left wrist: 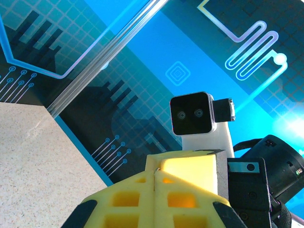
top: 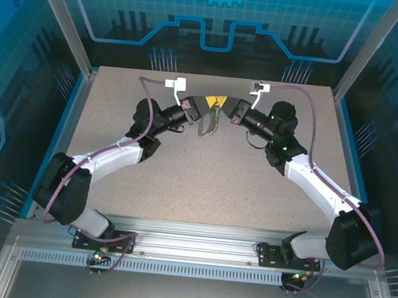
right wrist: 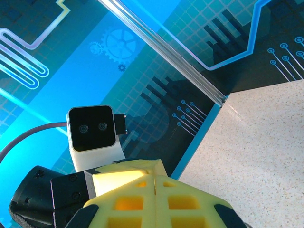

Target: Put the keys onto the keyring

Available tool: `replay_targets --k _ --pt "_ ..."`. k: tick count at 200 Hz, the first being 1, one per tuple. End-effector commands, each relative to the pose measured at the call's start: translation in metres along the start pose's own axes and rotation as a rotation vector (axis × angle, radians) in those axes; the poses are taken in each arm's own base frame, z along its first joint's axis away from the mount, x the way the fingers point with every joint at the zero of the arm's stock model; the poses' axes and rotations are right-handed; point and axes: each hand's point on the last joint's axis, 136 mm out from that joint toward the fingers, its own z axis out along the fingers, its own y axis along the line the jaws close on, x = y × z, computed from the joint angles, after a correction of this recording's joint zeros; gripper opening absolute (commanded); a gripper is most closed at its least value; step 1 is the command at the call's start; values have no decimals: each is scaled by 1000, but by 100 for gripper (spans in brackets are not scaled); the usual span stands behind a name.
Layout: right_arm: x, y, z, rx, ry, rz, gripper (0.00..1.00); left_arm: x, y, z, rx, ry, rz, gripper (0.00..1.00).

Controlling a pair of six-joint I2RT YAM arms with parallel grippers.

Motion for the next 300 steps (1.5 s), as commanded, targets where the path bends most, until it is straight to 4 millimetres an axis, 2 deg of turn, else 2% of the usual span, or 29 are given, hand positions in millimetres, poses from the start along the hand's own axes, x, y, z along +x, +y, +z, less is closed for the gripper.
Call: replay_targets --k 1,10,51,73,88,103,137,191,237,300 --pt "0 14 6 -61 21 -13 4 -11 -26 0 71 -32 35 0" --pt "1 13 7 -64 27 -13 0 -12 -26 0 72 -33 36 0" --pt "1 10 8 -65 39 -19 0 -10 -26 0 66 -20 42 0" --pt "-2 8 6 -61 59 -35 0 -9 -27 0 61 1 59 25" --pt "-5 6 4 -60 70 -42 0 -11 -26 0 57 16 72 39" --pt "-8 5 3 -66 85 -46 0 -15 -25 -1 50 22 79 47" --pt "-14 2 0 -75 113 -55 0 -24 -22 -5 46 40 92 57" --pt "-18 -1 -4 -106 195 -88 0 -28 -13 -7 56 145 109 65" --pt "-21 -7 -7 -148 308 -106 0 -31 -3 -6 80 226 123 67" --pt "-23 -22 3 -165 383 -77 0 -27 2 5 127 344 132 60"
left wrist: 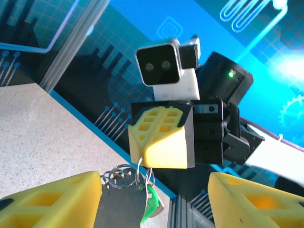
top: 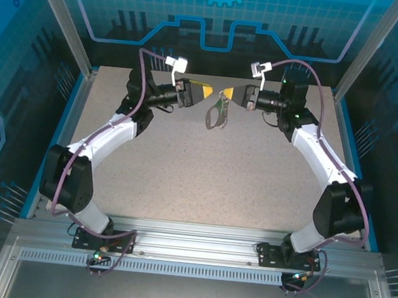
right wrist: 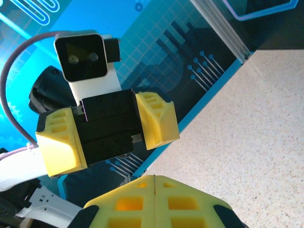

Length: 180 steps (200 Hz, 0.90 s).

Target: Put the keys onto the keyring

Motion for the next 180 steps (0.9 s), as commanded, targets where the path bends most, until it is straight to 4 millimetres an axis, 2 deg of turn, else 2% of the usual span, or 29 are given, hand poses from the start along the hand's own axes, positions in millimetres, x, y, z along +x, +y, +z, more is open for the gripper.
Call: replay_targets --k 1,44,92,180 --pt "0 1 -1 -34 41 -4 0 1 -6 3 52 66 36 60" --pt "0 -2 2 -34 43 6 0 1 0 8 57 86 28 50" --pt "0 1 2 -37 43 0 0 6 12 11 49 98 9 47" --pt "0 4 9 -46 48 -3 0 10 12 16 71 111 -14 38"
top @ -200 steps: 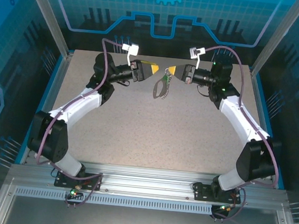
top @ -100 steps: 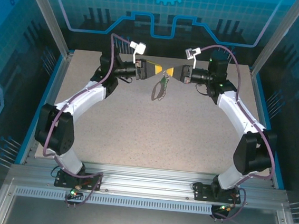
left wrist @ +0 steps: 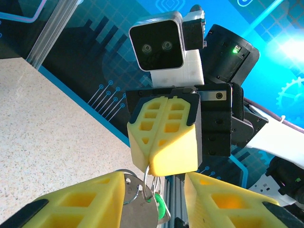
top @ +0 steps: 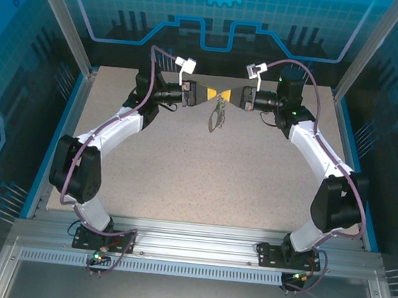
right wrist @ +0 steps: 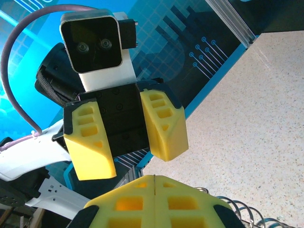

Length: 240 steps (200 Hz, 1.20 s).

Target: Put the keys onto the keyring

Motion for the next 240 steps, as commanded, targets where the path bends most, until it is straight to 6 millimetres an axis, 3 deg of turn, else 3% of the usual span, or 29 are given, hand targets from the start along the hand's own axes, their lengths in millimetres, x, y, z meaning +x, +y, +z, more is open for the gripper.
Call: replay_targets --k 1,156,240 --pt "-7 13 2 -33 7 -41 0 -5 -6 3 35 8 25 38" --pt "-5 10 7 -33 16 -38 0 2 -11 19 72 40 20 32" --pt "-4 9 7 -27 17 -37 0 3 -16 17 81 37 30 11"
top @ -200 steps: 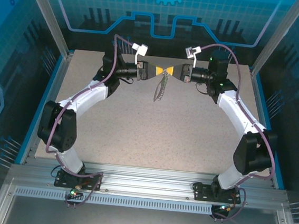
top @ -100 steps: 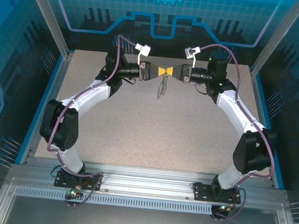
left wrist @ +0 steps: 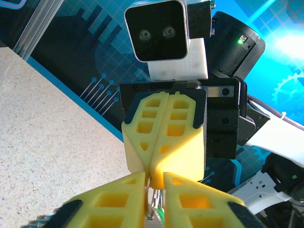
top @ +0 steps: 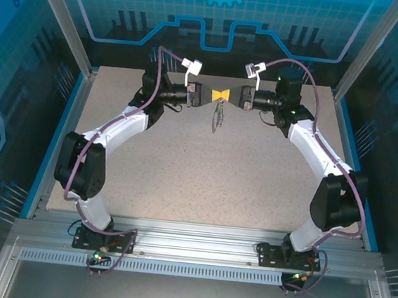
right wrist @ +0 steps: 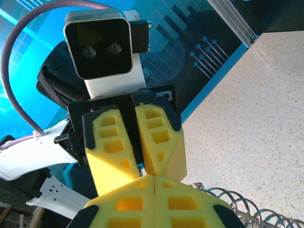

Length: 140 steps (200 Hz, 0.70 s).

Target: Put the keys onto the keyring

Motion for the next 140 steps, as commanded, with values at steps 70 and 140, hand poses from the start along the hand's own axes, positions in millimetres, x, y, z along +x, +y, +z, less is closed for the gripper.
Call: replay_targets --k 70,140 --pt "-6 9 4 -19 5 -23 0 -3 -24 4 75 12 64 0" --pt "-23 19 -7 15 -67 -24 27 -6 -33 -1 79 -46 98 0"
